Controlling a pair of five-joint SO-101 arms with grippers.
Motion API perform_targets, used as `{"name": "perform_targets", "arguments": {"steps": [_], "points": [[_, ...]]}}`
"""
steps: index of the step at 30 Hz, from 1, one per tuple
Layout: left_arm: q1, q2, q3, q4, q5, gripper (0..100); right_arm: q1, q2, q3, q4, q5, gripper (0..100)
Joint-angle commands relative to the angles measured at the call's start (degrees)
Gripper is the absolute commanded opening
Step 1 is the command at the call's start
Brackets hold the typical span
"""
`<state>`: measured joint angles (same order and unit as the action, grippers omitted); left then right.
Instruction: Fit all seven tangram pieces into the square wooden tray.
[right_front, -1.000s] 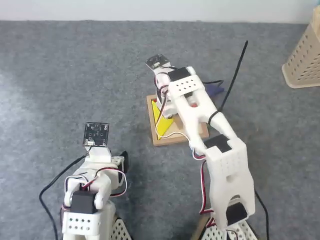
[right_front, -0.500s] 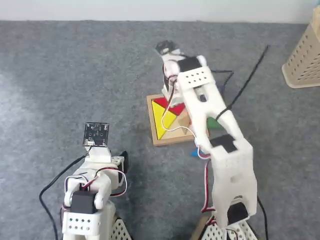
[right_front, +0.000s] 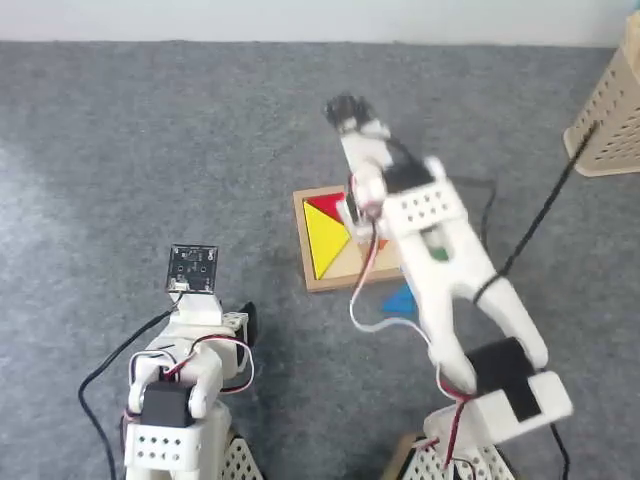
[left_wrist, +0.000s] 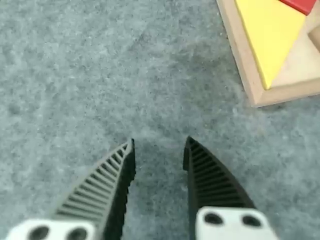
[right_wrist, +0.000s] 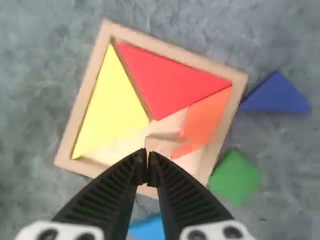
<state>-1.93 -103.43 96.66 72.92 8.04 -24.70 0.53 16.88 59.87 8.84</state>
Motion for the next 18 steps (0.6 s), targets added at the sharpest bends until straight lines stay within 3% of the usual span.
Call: {"name": "perform_targets", "arguments": {"steps": [1,9,18], "points": [[-0.18,-1.14,-0.13,-0.35,0.35,15,-0.13,-5.05,10.02,-8.31,1.41,0.7],[-0.18,-1.14,-0.13,-0.35,0.35,15,2.24,0.66,10.11,-11.56,1.41,0.7],[-0.18,-1.14,-0.13,-0.35,0.35,15,5.85,8.48,1.32,-7.78,1.41,0.7]]}}
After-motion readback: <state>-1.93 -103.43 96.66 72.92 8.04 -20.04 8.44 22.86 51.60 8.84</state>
